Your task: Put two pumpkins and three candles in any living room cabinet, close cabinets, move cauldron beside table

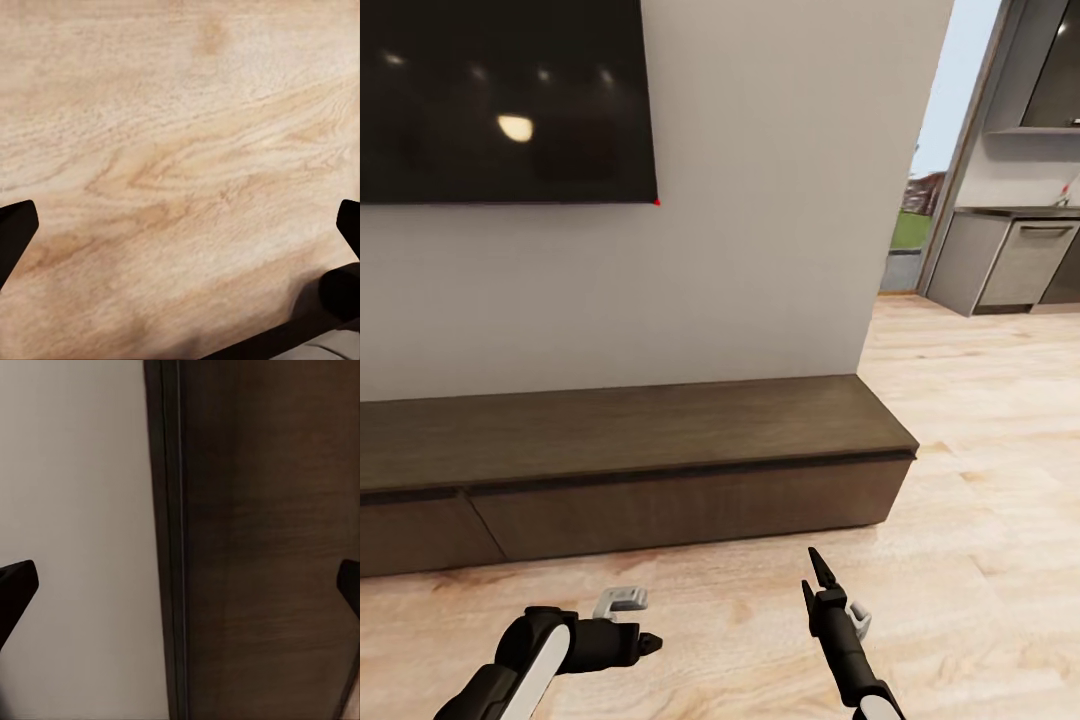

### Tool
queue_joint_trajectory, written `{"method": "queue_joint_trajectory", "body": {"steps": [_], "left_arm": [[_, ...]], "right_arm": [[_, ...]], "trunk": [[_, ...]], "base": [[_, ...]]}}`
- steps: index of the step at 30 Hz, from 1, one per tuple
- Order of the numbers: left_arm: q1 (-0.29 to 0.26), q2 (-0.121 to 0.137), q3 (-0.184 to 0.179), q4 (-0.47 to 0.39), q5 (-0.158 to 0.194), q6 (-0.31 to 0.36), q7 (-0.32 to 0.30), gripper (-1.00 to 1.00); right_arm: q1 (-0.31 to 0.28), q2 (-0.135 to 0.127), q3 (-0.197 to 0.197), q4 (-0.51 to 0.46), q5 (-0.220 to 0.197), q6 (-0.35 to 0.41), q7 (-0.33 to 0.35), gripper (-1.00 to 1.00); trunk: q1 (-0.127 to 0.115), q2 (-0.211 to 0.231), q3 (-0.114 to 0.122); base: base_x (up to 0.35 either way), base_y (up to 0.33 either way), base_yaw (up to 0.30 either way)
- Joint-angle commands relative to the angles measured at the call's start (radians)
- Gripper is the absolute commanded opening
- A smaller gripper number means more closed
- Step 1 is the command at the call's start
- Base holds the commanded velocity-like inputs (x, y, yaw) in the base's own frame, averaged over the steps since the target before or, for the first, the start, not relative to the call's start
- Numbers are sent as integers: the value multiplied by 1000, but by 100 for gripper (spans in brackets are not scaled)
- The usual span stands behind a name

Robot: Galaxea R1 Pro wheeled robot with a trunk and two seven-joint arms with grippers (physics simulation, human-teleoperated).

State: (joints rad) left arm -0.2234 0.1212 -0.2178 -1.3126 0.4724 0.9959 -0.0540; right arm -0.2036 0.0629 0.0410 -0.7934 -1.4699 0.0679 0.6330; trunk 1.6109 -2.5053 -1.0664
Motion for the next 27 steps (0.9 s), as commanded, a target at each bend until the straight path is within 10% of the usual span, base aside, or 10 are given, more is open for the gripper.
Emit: {"method": "queue_joint_trajectory", "body": {"steps": [1,27], "left_arm": [[-1,1,-1,-1,-6,3,-6,100],[2,1,-36,-6,-4,4,-7,100]], "right_arm": [[0,0,0,1,-10,7,4,100],[0,-2,2,2,-10,6,4,100]], "trunk": [[0,0,-1],[0,0,-1]], "base": [[40,0,0],[136,0,0]]}}
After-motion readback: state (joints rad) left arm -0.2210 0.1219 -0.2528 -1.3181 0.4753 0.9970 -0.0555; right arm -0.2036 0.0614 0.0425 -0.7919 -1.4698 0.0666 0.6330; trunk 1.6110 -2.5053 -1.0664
